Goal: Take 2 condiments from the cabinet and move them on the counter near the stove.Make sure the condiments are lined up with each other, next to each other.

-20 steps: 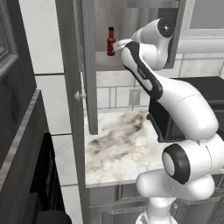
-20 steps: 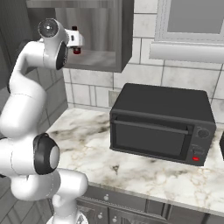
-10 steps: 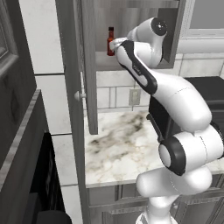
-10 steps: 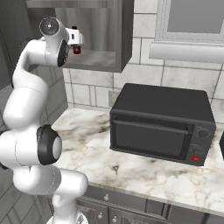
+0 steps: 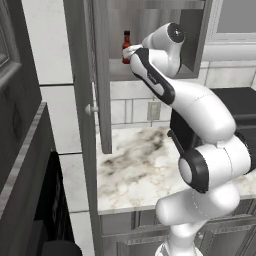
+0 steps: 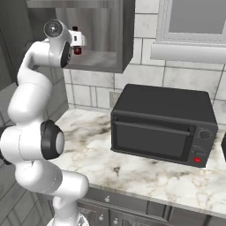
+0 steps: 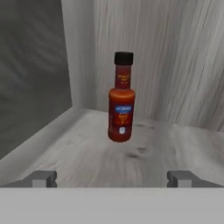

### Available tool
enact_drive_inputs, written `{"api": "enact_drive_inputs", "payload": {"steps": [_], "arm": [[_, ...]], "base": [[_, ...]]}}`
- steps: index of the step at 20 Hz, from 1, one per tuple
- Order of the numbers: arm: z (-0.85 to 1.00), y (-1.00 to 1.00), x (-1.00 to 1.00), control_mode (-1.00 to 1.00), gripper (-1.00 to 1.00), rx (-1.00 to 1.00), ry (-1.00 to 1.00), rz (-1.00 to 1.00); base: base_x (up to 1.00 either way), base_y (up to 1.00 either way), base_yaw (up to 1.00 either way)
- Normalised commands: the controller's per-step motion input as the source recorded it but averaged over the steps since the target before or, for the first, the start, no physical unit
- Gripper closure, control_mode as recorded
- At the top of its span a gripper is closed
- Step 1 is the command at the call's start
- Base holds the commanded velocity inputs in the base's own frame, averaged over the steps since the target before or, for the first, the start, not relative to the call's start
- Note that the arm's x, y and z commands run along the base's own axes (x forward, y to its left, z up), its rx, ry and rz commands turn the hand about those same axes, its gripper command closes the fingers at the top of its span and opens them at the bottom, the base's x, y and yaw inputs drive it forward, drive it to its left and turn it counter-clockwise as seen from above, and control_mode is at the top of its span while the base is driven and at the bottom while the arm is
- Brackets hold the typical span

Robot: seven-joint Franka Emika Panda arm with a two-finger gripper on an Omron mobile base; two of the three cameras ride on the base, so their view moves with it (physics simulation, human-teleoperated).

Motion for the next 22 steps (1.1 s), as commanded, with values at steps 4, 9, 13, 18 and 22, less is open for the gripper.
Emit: {"api": "enact_drive_inputs", "payload": {"steps": [4,9,13,18,22], "arm": [[0.0,0.04,0.18,-1.0,-1.0,0.0,0.0,-0.01],[0.0,0.02,0.21,-1.0,-1.0,0.01,0.0,-0.01],[0.0,0.06,0.27,-1.0,-1.0,0.0,0.0,0.0],[0.0,0.05,0.27,-1.0,-1.0,0.0,0.0,0.0],[0.0,0.05,0.22,-1.0,-1.0,0.0,0.0,0.0]], "base": [[0.0,0.0,0.0],[0.0,0.0,0.0],[0.0,0.0,0.0],[0.0,0.0,0.0],[0.0,0.0,0.0]]}}
